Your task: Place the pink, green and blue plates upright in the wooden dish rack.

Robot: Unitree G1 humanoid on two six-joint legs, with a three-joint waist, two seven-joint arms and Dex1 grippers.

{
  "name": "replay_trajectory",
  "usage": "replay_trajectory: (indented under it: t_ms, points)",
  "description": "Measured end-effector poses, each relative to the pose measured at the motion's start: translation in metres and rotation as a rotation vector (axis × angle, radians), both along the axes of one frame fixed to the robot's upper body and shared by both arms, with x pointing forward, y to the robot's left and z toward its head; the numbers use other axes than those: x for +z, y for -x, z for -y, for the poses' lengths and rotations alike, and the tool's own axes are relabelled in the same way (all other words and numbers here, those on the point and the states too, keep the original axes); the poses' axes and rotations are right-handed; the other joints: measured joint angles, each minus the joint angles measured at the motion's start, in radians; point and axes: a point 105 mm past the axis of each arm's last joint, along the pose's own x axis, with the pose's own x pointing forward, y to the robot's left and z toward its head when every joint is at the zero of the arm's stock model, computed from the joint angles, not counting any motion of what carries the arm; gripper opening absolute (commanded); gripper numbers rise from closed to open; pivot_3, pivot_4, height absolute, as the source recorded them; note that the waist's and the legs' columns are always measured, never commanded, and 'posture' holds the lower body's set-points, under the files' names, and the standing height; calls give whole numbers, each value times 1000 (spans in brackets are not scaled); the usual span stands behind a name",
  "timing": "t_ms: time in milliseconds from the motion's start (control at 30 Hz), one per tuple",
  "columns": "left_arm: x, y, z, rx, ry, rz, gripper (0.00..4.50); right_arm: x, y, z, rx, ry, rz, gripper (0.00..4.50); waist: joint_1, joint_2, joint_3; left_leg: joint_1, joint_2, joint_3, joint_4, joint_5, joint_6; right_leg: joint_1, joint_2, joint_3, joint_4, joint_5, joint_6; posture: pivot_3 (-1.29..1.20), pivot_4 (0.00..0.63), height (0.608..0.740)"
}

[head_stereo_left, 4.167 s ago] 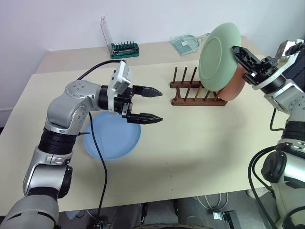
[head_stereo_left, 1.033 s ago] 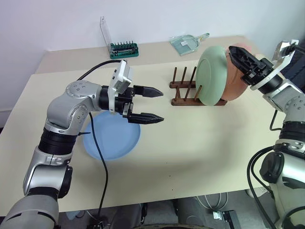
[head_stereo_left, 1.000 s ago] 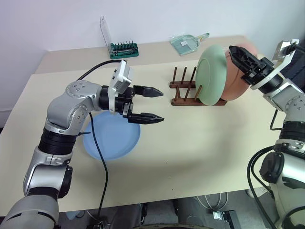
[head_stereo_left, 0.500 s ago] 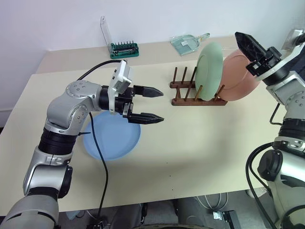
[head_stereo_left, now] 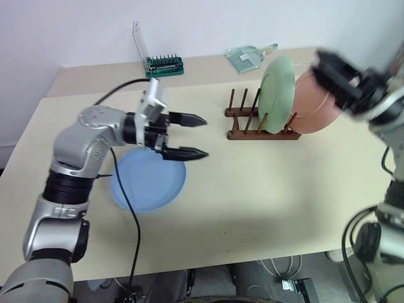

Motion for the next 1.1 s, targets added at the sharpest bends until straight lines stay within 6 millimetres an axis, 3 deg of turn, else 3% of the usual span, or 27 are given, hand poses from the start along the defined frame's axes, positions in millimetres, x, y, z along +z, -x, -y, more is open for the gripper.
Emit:
replay_trajectory:
  t_ms: [67,233,333,433,500,633,1033,1100]
  points:
    - [0,-22,-17,150,-67,-87,4500,-20,14,-10,56,77,-37,4431,2,0,0,0,-1,0,1,-1,2,0,0,0,1,0,0,0,150,740]
    - [-14,-54,-64,439,-226,-167,4500,-27,41,-25,171,172,-3,4431,2,-1,0,1,-1,0,1,0,0,1,0,0,1,0,0,0,150,740]
    - [-33,-56,-93,548,-371,-272,4500,-28,53,-32,245,176,1,4431,0,-2,1,0,-1,0,0,0,0,0,0,0,0,0,0,0,150,740]
    - [-45,-41,-133,655,-506,-449,4500,-31,53,-35,262,177,-9,4431,-3,-4,2,0,0,0,0,-1,1,0,0,0,1,0,0,0,150,740]
    - [-47,-34,-149,720,-553,-545,4500,-32,51,-36,264,171,-12,4431,3,-5,3,0,0,0,0,-1,2,0,0,0,1,0,0,0,150,740]
    - [-50,-34,-162,804,-574,-667,4500,-33,46,-40,278,148,-16,4431,13,-7,3,0,-1,-1,1,-3,6,1,0,-1,1,0,0,0,150,740]
    - [-95,-38,-160,817,-681,-894,4500,-38,38,-44,267,135,-37,4431,2,-8,4,-1,-1,-1,1,0,1,-1,0,-1,1,0,0,0,150,740]
    - [-100,-38,-158,809,-692,-911,3976,-40,37,-44,256,133,-45,4500,3,-8,4,-1,-1,-1,1,0,1,-1,0,-1,1,0,0,0,150,740]
